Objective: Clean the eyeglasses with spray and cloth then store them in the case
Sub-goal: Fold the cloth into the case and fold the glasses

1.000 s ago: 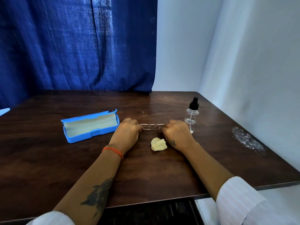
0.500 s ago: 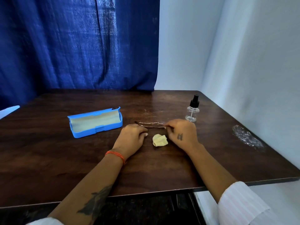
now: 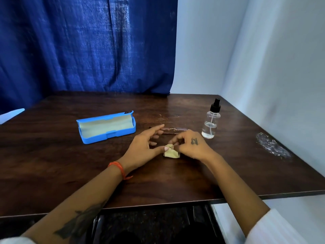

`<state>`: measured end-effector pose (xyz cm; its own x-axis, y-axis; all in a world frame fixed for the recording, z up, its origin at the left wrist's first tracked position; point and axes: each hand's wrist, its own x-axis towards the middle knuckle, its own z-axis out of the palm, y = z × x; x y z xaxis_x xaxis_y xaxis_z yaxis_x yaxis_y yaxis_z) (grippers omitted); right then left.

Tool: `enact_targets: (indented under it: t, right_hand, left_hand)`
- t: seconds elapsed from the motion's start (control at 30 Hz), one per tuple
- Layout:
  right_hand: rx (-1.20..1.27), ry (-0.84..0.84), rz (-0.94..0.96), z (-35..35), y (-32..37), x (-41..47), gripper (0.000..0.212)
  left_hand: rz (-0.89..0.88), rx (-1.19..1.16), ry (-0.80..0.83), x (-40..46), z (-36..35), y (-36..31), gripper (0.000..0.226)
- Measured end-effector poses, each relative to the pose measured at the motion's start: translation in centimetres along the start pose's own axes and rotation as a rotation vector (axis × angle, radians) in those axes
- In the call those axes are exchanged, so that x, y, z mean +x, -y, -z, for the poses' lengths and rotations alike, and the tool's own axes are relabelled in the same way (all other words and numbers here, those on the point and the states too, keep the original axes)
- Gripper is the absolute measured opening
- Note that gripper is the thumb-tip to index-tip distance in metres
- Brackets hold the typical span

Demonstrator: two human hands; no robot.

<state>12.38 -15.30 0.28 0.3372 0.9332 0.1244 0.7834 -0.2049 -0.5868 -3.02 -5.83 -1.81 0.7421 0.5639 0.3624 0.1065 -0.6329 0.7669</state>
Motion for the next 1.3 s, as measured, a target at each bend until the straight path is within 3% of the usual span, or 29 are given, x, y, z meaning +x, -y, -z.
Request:
enact_targets:
  t: [0.1,0.17,0.23,0.37,0.5,0.57,0.73,0.9,1.07,1.17,1.3]
  right_hand:
    - [0.067,-0.096,0.037,-0.3,0.9,0.0,0.011]
    - [0.295,-0.133,0.023,-0.5,1.3,0.0,0.012]
    - [0.535,-0.115,-0.016,-0.7,1.6,0.1,0.015]
    - [0.784,-0.158,0.005,-0.7,1.5,0.1,0.016]
    - [0.959,-0.147,0.086,-0.4,1.4,-0.2,0.015]
    - [1.007,-0.119,0.092,-0.3,1.4,-0.3,0.02]
    - [1.13,-0.142,-0.031,0.2,0.8,-0.2,0.023]
    - [1.166,-0.097,-0.151,0.5,0.8,-0.5,0.023]
    - [1.259,-0.141,-0.212,0.6,0.9,-0.7,0.02]
    - [1.256,-0.189,-0.264,0.6,0.7,-0.8,0.02]
    - [1.111,-0.295,-0.276,0.3,0.3,-0.7,0.011]
  left_hand:
    - [0.056,-0.108,0.026,0.3,-0.1,0.1,0.074]
    - [0.096,-0.185,0.022,0.4,0.0,0.1,0.071]
    - [0.108,-0.2,-0.002,0.6,0.1,0.2,0.059]
    - [0.13,-0.346,-0.056,0.9,0.4,0.3,0.025]
    - [0.144,-0.525,-0.077,1.0,0.6,0.0,0.013]
    - [0.156,-0.554,-0.055,0.9,0.9,0.0,0.01]
    - [0.242,-0.619,0.113,0.5,2.3,0.1,0.034]
    - [0.282,-0.585,0.063,0.5,3.0,0.3,0.007]
    - [0.393,-0.981,0.143,0.3,3.2,0.3,0.011]
    - [0.441,-0.926,0.136,0.2,3.6,0.4,0.007]
    - [0.521,-0.78,-0.021,0.4,4.1,0.9,0.018]
